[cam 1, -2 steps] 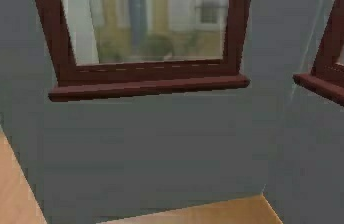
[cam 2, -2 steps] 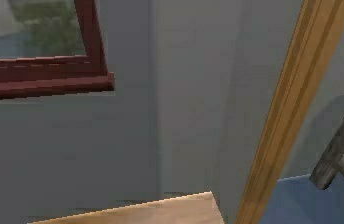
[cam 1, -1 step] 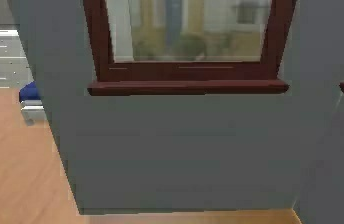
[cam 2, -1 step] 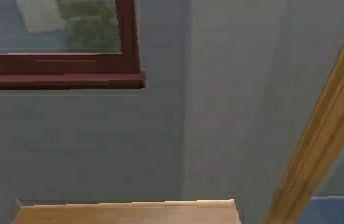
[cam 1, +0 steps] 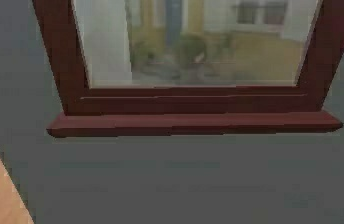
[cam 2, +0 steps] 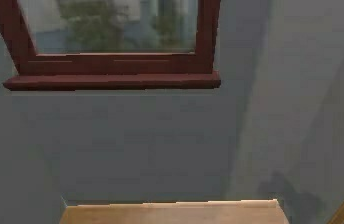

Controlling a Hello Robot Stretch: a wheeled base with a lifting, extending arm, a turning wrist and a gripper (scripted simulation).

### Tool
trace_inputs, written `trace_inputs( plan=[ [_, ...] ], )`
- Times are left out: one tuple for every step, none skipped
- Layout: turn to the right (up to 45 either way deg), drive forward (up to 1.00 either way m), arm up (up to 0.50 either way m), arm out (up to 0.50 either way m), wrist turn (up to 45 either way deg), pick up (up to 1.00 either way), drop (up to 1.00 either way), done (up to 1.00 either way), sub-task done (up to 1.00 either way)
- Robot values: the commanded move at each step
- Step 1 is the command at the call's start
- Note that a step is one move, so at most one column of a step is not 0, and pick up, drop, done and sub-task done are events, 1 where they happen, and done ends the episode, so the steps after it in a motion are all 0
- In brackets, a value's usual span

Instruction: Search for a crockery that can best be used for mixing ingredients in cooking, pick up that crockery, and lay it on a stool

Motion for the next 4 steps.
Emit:
trace_inputs(
  plan=[
    [-39.0,0.00,0.00,0.00,0.0,0.00,0.00,0.00,0.00],
    [0.0,0.45,0.00,0.00,0.0,0.00,0.00,0.00,0.00],
    [-27.0,0.00,0.00,0.00,0.0,0.00,0.00,0.00,0.00],
    [0.0,1.00,0.00,0.00,0.0,0.00,0.00,0.00,0.00]
  ],
)
